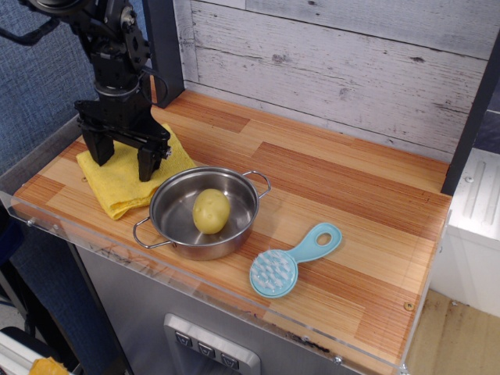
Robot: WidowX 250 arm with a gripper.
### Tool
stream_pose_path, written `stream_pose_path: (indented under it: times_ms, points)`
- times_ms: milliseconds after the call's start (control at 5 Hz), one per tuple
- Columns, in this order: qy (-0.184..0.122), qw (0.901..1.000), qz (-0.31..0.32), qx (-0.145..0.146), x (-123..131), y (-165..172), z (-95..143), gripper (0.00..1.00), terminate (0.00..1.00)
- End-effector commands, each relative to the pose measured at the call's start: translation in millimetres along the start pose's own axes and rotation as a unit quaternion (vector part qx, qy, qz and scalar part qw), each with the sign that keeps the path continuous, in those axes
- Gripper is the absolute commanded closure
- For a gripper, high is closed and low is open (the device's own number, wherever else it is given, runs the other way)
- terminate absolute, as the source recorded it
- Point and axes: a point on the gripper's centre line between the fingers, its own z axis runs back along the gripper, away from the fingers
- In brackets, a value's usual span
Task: Put the towel above the blue brush
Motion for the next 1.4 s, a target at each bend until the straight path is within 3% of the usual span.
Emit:
stream_pose_path:
  times_ms: [0,800,1200]
  points:
    - [-0.008,0.9999,0.005,-0.009,26.6,-21.6,0.8,0.00,0.00]
    - [-0.018,0.9982,-0.037,-0.043,69.2,-124.1,2.1,0.00,0.00]
    - [-0.027,0.9922,-0.101,-0.067,62.5,-187.6,16.4,0.00,0.00]
